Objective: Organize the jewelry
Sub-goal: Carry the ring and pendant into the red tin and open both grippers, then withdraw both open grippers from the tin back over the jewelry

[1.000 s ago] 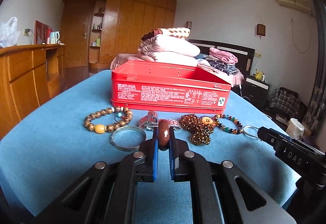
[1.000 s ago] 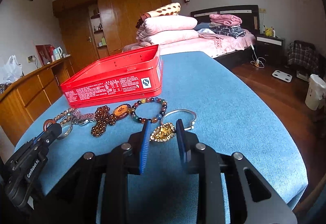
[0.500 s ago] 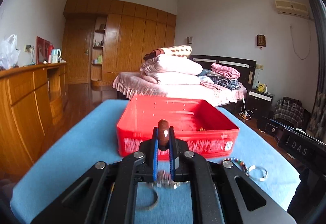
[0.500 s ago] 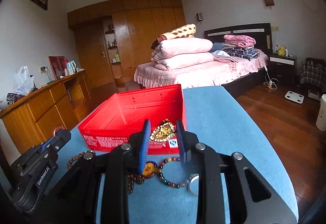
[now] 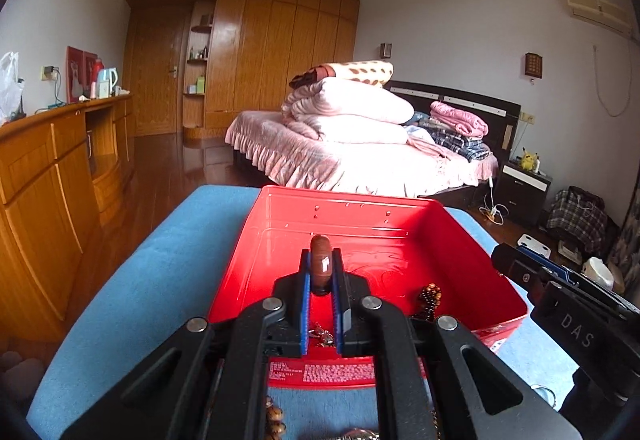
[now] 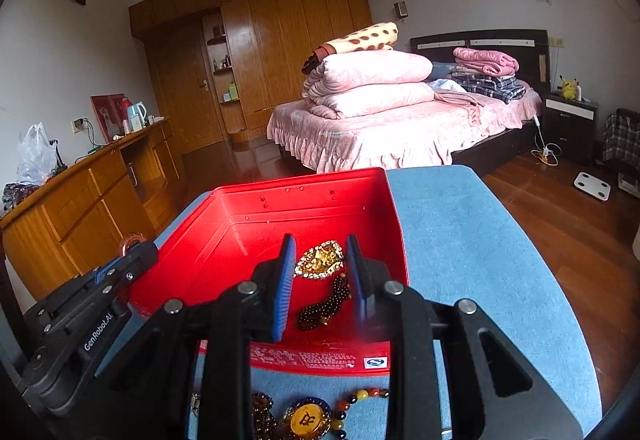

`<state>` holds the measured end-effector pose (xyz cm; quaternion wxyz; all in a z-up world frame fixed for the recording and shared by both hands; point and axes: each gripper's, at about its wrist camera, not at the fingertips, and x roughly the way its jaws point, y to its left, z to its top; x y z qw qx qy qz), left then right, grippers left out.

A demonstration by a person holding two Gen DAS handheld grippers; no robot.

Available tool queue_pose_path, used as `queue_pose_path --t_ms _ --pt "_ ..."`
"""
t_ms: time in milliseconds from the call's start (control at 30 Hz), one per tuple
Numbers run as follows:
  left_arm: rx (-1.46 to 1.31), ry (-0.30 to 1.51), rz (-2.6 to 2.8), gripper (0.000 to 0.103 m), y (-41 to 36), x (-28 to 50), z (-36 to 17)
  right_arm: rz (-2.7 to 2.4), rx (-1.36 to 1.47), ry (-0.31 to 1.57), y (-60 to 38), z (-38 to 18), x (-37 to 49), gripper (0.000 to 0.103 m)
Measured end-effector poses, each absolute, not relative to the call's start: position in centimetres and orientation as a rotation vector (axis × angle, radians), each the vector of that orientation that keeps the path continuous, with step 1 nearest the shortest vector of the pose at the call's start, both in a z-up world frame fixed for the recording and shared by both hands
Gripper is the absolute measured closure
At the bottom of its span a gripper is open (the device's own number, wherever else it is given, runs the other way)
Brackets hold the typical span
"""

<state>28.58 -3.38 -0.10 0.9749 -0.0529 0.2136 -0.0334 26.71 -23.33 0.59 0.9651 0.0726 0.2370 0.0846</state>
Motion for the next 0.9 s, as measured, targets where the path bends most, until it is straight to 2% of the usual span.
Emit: queue_pose_path --t_ms 233,267,300,400,567,900 --pt "-0.103 0.466 -0.049 0.093 -3.2 30.4 -0.7 0.158 0.135 0.517 -22.8 -0.3 28.6 0.077" --pt "-0.1 0.478 -0.042 0.084 -3.4 30.6 -0.9 0.154 0.134 0.524 -22.8 -0.4 28.9 0.067" --pt "-0.1 0.485 -0.037 0.079 -3.5 30.7 -1.1 0.158 0.134 0.527 -22.7 -0.5 29.0 0.061" --pt "-0.114 0.492 -0.045 0.076 -3.2 30.7 -1.2 0.162 0.152 0.524 -23.2 -0.5 28.8 0.061" --pt "-0.09 0.442 -0.032 0.06 -2.8 28.8 -0.2 0.159 0.192 0.503 -24.7 0.4 27.5 0.061" --pt "-0.098 0.366 0.01 0.06 -1.5 22.7 1.3 0.14 0.193 0.464 -27.6 0.6 20.9 0.061"
